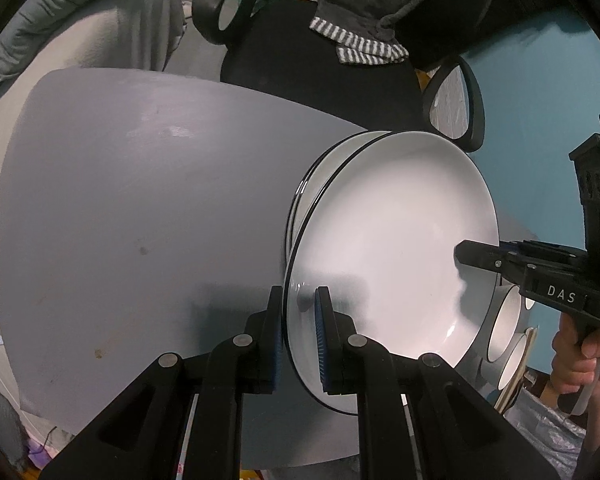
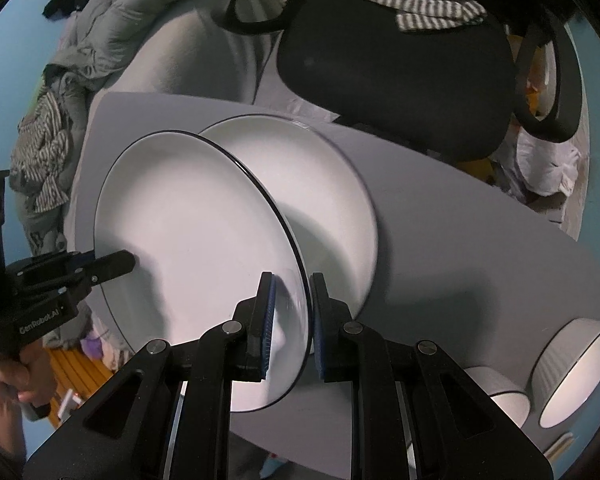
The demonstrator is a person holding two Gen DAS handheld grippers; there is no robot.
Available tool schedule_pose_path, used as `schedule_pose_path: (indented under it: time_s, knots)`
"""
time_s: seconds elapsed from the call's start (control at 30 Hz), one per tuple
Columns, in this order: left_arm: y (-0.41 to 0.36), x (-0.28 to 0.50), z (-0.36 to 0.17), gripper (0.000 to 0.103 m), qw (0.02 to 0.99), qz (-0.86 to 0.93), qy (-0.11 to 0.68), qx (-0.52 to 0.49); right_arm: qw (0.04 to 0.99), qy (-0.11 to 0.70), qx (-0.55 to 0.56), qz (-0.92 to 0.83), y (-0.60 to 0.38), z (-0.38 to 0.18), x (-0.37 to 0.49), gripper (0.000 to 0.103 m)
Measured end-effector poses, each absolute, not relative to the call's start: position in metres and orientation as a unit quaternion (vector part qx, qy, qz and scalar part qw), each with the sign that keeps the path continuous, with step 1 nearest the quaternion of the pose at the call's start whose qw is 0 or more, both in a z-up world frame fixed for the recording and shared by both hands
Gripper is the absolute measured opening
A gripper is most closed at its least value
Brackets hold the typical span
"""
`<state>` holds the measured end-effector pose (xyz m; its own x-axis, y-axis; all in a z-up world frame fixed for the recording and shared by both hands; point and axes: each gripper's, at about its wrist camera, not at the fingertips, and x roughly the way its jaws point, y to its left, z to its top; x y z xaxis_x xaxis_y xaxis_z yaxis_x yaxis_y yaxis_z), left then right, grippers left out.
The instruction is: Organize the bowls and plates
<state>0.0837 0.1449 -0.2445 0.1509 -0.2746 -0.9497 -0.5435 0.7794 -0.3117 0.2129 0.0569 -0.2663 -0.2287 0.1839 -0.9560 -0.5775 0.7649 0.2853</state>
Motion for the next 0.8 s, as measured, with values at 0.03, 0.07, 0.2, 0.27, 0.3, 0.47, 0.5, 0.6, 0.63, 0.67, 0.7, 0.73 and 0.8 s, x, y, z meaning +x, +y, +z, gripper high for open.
schedule_pose_path:
  time_s: [0.03,0.07,0.2,0.27,0.3,0.47,0.5,0.6,0.63,0.67,0.7,0.73,0.8]
  knots:
    - [0.144,0.086,-0.246,0.013,0.687,0.098,0.646,-0.318,0.605,0.719,-0.137,0.314,0.055,-0.268,0.215,0.017]
    - [0.143,0.089,-0.247,0.013,0.686,0.099,0.647,-0.319,0.604,0.72,-0.138,0.313,0.054,-0.269,0.218,0.017]
    - [0.141,0.099,-0.254,0.013,0.678,0.106,0.653,-0.321,0.6,0.724,-0.14,0.311,0.053,-0.275,0.227,0.017]
    - [0.14,0.102,-0.255,0.013,0.677,0.111,0.655,-0.318,0.599,0.725,-0.14,0.309,0.053,-0.278,0.232,0.017]
    - [0.14,0.105,-0.255,0.013,0.677,0.113,0.656,-0.314,0.598,0.727,-0.14,0.309,0.054,-0.279,0.234,0.017]
    - [0.142,0.112,-0.255,0.013,0.672,0.123,0.665,-0.302,0.591,0.731,-0.135,0.312,0.058,-0.284,0.241,0.017]
    - [0.141,0.113,-0.256,0.014,0.67,0.126,0.668,-0.298,0.59,0.732,-0.136,0.312,0.059,-0.285,0.241,0.017]
    - [0.14,0.114,-0.259,0.015,0.665,0.131,0.676,-0.29,0.587,0.735,-0.138,0.31,0.06,-0.29,0.242,0.017]
    - [0.139,0.116,-0.26,0.015,0.663,0.132,0.678,-0.289,0.586,0.736,-0.139,0.309,0.061,-0.291,0.242,0.017]
    - [0.138,0.116,-0.262,0.015,0.661,0.132,0.68,-0.289,0.584,0.738,-0.14,0.308,0.061,-0.293,0.242,0.017]
    - [0.137,0.116,-0.263,0.015,0.659,0.132,0.681,-0.289,0.584,0.738,-0.141,0.306,0.06,-0.294,0.242,0.017]
    - [0.136,0.116,-0.264,0.015,0.659,0.133,0.682,-0.288,0.584,0.739,-0.142,0.305,0.06,-0.295,0.243,0.017]
    - [0.135,0.118,-0.264,0.015,0.659,0.135,0.682,-0.288,0.582,0.741,-0.144,0.304,0.061,-0.295,0.243,0.017]
